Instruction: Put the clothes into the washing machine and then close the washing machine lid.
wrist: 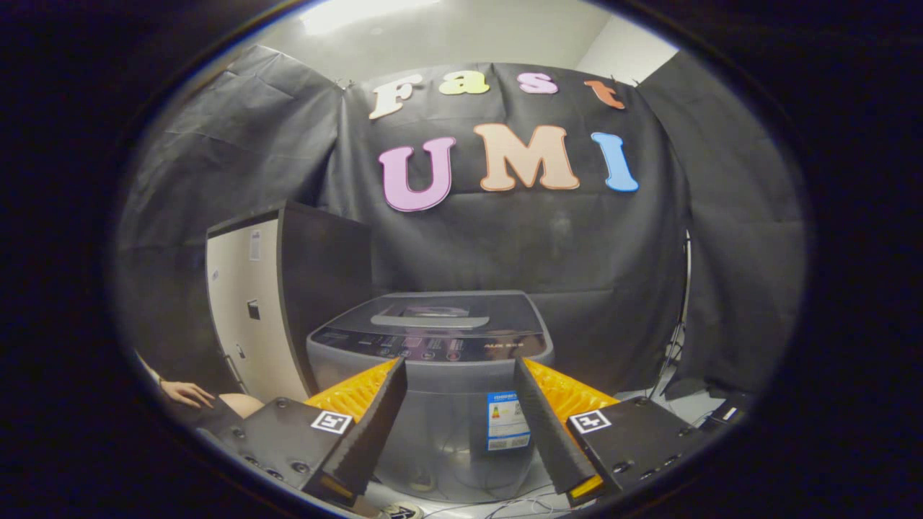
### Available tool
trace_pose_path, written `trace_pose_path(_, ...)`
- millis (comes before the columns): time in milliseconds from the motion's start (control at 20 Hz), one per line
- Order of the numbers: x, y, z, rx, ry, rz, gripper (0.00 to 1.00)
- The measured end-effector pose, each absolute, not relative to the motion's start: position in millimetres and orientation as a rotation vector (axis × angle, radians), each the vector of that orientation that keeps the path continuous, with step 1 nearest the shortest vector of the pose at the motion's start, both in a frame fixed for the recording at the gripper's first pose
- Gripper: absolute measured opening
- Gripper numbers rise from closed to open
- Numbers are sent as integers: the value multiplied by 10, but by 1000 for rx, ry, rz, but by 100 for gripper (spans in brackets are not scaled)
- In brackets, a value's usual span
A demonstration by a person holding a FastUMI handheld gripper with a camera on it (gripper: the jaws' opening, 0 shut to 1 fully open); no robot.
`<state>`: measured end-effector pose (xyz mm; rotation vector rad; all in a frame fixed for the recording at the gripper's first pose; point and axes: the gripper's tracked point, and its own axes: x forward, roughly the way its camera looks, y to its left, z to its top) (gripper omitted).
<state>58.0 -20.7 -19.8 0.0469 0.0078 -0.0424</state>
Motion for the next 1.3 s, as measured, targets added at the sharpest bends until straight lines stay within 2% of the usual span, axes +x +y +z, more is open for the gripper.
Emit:
trace_pose_path(200, 529, -202, -328, 63, 69, -42, 93)
trace_pose_path(1300, 118, -260, -169, 41, 1, -85, 93)
